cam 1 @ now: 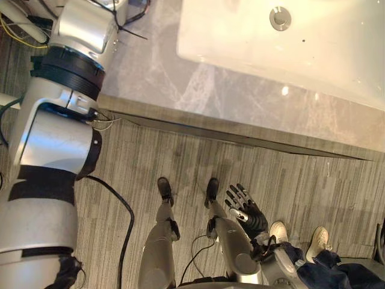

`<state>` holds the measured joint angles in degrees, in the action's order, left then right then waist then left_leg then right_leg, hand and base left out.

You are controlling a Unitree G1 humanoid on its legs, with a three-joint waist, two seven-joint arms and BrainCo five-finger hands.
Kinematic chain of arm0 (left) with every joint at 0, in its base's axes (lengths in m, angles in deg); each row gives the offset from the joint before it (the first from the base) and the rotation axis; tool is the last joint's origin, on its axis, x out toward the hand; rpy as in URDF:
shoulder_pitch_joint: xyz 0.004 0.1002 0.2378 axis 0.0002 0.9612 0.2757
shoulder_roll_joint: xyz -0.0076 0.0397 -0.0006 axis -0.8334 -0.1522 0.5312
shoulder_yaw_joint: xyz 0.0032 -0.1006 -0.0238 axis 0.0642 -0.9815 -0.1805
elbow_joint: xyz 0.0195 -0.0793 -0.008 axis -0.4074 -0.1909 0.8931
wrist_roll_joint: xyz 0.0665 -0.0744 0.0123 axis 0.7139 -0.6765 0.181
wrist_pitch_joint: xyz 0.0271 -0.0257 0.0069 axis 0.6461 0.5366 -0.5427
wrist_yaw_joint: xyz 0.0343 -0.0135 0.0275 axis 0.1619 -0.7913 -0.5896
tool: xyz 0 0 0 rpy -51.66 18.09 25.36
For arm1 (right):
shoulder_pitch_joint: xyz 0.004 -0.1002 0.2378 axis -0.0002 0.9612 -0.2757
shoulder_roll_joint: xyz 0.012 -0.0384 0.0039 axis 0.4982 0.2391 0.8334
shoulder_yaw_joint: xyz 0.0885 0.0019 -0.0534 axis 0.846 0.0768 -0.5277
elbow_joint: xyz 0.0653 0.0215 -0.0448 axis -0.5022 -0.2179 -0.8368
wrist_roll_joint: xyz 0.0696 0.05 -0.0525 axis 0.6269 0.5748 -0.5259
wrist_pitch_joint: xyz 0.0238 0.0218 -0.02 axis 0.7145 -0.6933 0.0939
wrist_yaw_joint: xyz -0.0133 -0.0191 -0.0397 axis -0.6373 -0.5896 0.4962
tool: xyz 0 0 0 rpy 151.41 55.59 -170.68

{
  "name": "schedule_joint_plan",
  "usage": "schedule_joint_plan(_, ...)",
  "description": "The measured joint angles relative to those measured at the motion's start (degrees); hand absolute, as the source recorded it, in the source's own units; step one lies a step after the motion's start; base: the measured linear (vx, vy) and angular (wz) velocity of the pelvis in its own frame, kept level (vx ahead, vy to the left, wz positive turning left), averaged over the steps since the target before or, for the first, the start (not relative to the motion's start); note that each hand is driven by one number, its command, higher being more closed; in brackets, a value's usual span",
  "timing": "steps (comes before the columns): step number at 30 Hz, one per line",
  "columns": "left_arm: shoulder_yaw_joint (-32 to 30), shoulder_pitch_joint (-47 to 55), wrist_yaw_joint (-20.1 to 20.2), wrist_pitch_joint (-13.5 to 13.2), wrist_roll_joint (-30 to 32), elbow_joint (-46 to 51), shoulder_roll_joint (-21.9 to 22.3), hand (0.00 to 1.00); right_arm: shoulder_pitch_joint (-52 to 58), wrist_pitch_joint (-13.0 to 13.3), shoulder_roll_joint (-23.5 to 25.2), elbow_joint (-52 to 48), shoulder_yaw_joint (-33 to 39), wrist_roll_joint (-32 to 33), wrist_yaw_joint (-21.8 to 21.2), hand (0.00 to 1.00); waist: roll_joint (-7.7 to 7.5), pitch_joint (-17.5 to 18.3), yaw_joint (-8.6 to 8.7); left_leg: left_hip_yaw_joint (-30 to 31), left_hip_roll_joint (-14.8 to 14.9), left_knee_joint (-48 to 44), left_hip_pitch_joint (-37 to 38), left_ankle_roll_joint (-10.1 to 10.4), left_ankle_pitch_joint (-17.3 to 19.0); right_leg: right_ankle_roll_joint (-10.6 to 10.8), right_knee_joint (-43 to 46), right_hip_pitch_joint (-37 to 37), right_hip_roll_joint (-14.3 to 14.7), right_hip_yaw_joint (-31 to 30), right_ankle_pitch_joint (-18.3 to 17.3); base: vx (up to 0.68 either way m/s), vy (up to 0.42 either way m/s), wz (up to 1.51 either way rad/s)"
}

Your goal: Organize washtable

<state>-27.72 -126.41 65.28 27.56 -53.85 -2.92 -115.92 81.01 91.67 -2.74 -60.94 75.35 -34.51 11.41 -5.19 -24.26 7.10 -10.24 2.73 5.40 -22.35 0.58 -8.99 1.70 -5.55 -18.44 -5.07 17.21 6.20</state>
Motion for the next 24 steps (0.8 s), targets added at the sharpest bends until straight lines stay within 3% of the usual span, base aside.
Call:
schedule_joint_plan(15,-0.1,-1.1,-0.04,0.17,0.21,0.0,0.94,1.0,3.18,0.1,0.02,-1.23,0.54,-0.04,-0.89,0.0,0.19,-0.11,-0.22,-0.16,0.04,-0.03,-0.52,-0.09,-0.07,-0.08,0.27,-0.71,-0.06,0.01,0.17,0.01,0.03,0.0)
schedule_joint_plan(18,-1.25,4.29,0.01,0.17,0.15,2.88,1.9,1.0,2.98,0.06,0.22,-1.22,-0.26,-0.16,-0.78,0.0,0.26,-0.07,-0.23,-0.39,-0.08,-0.02,2.08,-0.08,-0.06,-0.09,0.25,1.82,-0.22,0.01,0.16,0.02,0.017,-0.02)
schedule_joint_plan(20,-1.97,10.29,0.09,0.06,-0.07,8.32,2.52,1.0,1.89,-0.02,0.3,-1.16,-0.65,-0.23,-0.53,0.0,0.81,0.24,-0.28,-0.29,-0.22,-0.02,3.57,-0.04,-0.03,-0.08,0.25,3.32,-0.4,0.04,0.11,0.01,0.02,0.02)
schedule_joint_plan(23,-3.58,19.58,0.26,-0.21,-1.37,17.03,6.13,1.0,-3.51,-0.16,0.87,0.12,-0.18,-0.22,0.85,0.0,3.69,1.76,-1.04,0.47,-0.8,0.0,4.02,-0.04,-0.01,0.28,0.2,3.97,-1.0,0.28,-0.15,0.0,0.049,0.05)
schedule_joint_plan(24,-3.82,21.72,0.29,-0.22,-1.9,18.26,7.02,1.0,-4.34,-0.2,1.18,0.58,0.05,-0.23,1.12,0.0,4.01,1.94,-1.36,0.54,-0.84,0.0,4.64,-0.04,-0.01,0.29,0.21,4.59,-1.04,0.43,-0.16,0.0,0.053,0.06)
